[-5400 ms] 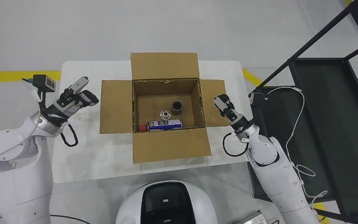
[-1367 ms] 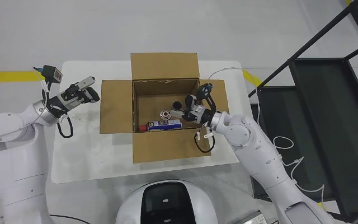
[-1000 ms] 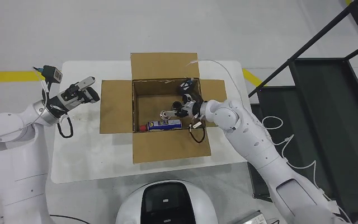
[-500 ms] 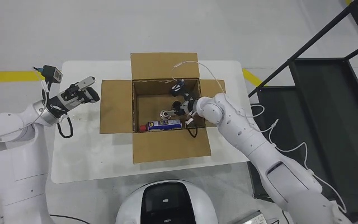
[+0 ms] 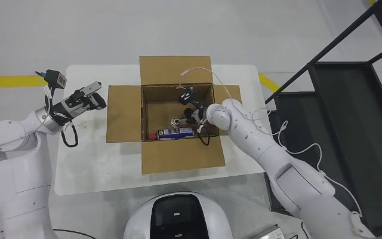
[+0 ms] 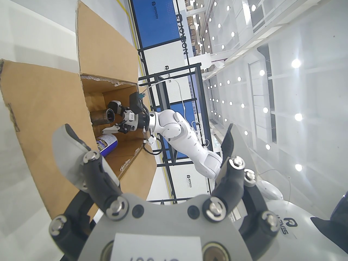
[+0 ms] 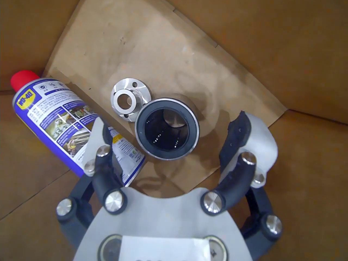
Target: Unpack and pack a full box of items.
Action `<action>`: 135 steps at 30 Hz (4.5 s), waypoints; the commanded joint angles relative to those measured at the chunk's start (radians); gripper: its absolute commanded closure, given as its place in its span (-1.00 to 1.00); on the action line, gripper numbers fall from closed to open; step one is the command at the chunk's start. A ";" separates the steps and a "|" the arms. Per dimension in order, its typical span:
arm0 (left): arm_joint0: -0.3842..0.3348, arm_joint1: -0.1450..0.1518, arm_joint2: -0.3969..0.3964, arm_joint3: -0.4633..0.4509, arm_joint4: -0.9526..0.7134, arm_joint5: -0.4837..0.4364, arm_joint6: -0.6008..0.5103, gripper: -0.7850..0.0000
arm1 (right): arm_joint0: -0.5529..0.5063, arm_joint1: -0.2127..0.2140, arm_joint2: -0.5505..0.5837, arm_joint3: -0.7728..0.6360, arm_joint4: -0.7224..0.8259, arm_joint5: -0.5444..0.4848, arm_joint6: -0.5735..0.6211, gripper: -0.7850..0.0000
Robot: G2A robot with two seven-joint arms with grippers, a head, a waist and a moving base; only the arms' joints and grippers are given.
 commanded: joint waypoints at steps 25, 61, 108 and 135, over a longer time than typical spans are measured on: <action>0.000 0.000 0.000 0.000 0.000 0.000 0.000 -1.00 | -0.273 0.119 0.312 -0.678 -0.031 -0.010 0.203 1.00; 0.000 0.000 0.000 0.000 0.000 0.000 0.000 -1.00 | -0.647 0.206 0.728 -1.080 -0.071 -0.020 0.141 1.00; 0.000 0.000 0.000 0.000 0.000 0.000 0.000 -1.00 | -0.421 0.165 0.685 -0.051 -0.233 0.216 -0.394 0.38; 0.000 0.000 0.000 0.000 0.000 0.000 0.000 -1.00 | -0.693 0.210 0.846 -0.790 -0.140 0.063 -0.301 -1.00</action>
